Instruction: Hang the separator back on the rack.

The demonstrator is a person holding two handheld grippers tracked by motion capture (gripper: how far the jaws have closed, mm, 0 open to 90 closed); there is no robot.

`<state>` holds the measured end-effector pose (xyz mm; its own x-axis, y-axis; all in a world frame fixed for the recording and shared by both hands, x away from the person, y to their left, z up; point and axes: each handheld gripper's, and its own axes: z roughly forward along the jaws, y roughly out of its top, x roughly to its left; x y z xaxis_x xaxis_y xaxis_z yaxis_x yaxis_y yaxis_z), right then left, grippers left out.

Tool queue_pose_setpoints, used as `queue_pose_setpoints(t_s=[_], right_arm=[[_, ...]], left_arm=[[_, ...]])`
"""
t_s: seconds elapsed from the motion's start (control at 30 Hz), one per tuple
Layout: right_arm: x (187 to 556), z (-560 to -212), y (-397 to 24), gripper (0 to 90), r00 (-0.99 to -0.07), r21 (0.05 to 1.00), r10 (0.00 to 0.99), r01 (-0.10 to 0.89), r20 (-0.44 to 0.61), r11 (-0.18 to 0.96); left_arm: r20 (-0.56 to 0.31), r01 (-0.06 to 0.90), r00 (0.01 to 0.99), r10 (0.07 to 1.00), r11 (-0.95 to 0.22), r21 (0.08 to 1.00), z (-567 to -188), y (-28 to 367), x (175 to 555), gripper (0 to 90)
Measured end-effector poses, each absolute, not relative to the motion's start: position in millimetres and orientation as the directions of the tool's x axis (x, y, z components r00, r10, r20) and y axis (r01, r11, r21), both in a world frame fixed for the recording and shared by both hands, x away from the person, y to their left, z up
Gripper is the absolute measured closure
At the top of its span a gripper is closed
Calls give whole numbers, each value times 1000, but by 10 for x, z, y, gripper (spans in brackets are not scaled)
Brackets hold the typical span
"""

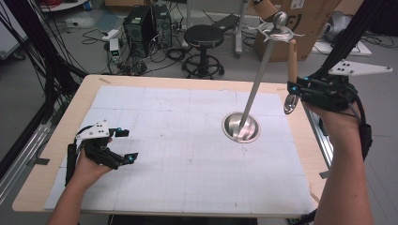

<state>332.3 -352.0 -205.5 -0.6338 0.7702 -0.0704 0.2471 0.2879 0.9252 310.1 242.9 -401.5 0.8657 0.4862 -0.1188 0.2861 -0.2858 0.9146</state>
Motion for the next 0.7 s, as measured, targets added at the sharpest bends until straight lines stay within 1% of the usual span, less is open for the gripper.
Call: queue_pose_setpoints(t_s=[0.7], right_arm=[[3525,-2137,-3384,686,-622,917,782,287,-41,276]], left_arm=[[-119,284,867,483,-283,916,-4016,2423,3102,16]])
